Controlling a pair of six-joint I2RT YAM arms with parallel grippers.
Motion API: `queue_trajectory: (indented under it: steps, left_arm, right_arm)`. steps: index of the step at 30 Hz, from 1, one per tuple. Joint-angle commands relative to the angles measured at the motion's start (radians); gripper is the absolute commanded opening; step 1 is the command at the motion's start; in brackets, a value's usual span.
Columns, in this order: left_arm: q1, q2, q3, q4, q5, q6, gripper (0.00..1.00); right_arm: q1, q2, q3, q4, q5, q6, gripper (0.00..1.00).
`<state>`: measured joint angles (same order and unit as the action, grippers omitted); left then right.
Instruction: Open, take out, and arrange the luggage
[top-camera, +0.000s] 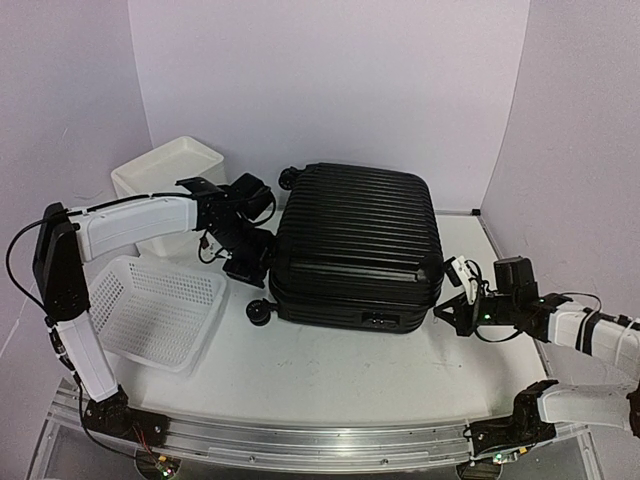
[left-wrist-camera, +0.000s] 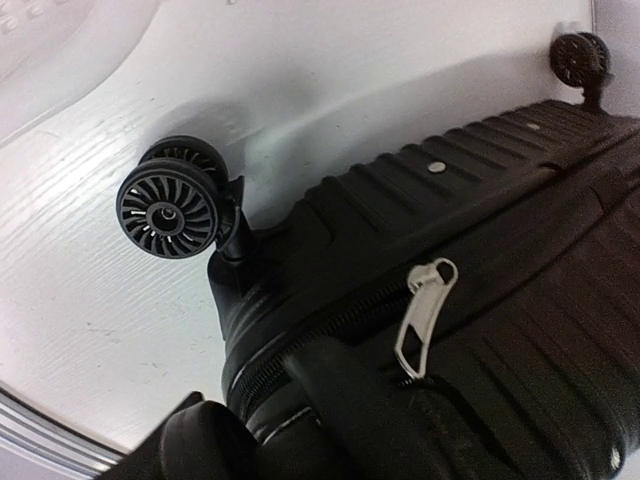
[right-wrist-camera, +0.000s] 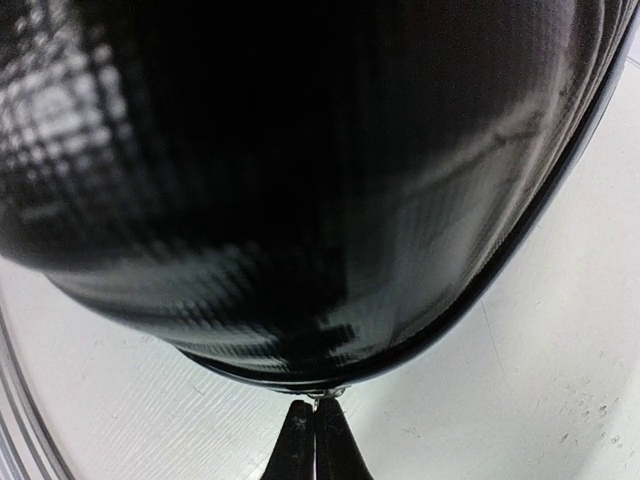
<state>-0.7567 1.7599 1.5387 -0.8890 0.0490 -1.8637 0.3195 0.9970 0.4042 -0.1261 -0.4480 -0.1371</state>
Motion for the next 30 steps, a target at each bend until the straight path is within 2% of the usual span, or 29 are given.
queue_trajectory:
  steps: [1,8,18,24,30]
  left_arm:
    - [-0.003,0.022,0.04,0.016,-0.006,0.015,0.51]
    - [0.0,-0.037,-0.055,0.014,-0.087,0.115,0.34]
    - [0.023,-0.032,-0.089,0.014,-0.104,0.371,0.25]
    - [0.038,-0.04,-0.133,0.025,-0.084,0.428,0.21]
    - [0.057,-0.016,-0.118,0.034,-0.064,0.548,0.18]
  right_arm:
    - [0.012,-0.063,0.019,0.071,-0.06,-0.006,0.0]
    - [0.011,-0.102,0.016,-0.02,0.042,-0.011,0.0]
    - [0.009,-0.121,0.005,-0.024,0.245,-0.005,0.0]
    - [0.01,-0.038,0.009,0.096,0.329,-0.037,0.0]
    - [0.005,0.075,0.011,0.271,0.262,-0.126,0.0]
